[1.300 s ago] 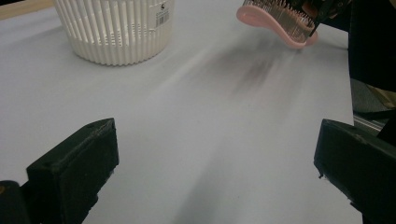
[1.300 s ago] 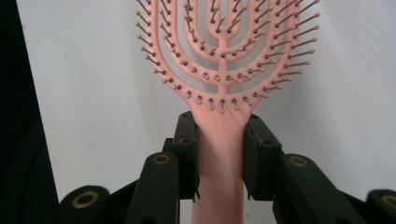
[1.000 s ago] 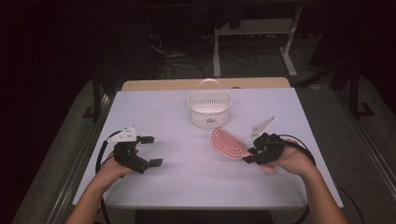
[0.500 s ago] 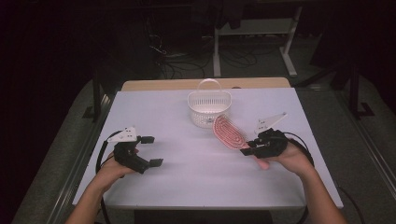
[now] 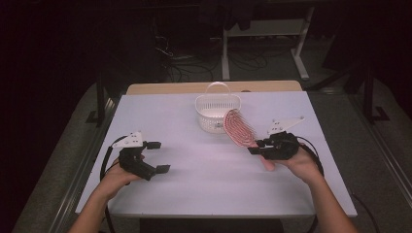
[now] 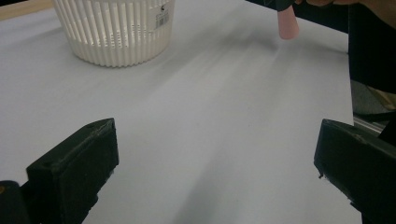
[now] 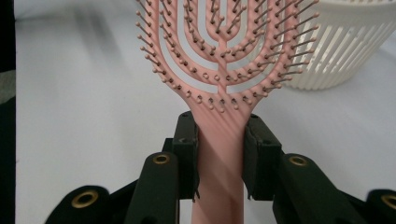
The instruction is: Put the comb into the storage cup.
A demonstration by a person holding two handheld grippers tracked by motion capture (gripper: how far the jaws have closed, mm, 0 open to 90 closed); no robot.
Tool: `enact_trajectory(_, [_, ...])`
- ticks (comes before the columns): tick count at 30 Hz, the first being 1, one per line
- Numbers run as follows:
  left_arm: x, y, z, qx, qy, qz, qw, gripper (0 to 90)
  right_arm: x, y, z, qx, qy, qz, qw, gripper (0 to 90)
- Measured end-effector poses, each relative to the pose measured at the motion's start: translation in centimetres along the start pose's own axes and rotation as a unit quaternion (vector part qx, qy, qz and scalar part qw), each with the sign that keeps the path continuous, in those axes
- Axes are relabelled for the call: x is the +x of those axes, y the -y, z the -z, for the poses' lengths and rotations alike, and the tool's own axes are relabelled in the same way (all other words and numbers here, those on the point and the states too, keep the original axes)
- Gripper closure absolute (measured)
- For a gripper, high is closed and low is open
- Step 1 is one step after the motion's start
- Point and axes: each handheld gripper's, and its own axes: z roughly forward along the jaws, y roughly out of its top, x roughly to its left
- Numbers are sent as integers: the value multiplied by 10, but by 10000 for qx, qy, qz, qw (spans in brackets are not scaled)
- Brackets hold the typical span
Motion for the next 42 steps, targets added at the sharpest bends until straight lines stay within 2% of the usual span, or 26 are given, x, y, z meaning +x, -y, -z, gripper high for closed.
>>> enact_trajectory(5, [-1,-5,-1,-60,18,54,10000,0,3,-4,0,-237,42,-32,9997,684])
enact_trajectory(10, [-2,-15,-4,-153,67,27,9999,0,4,-9,-2,-271,77,-78,9996,684])
enact_trajectory(15, [-3,-29,-9,-140,99,-104,9998,0,4,-17,-6,-342,82,-69,9994,684])
enact_trajectory(21, [-3,-45,-12,-236,115,-217,9994,0,4,-28,-10,-488,63,-56,9988,684])
enact_trajectory(32, [1,-60,-19,-349,189,-249,9989,0,4,-43,-17,-577,83,30,9983,684])
enact_trajectory(37, [3,-67,-24,-482,224,-240,9983,0,3,-50,-22,-641,112,28,9979,684])
enact_trajectory(42, [5,-73,-30,-559,257,-229,9978,0,5,-51,-29,-562,150,91,9983,684])
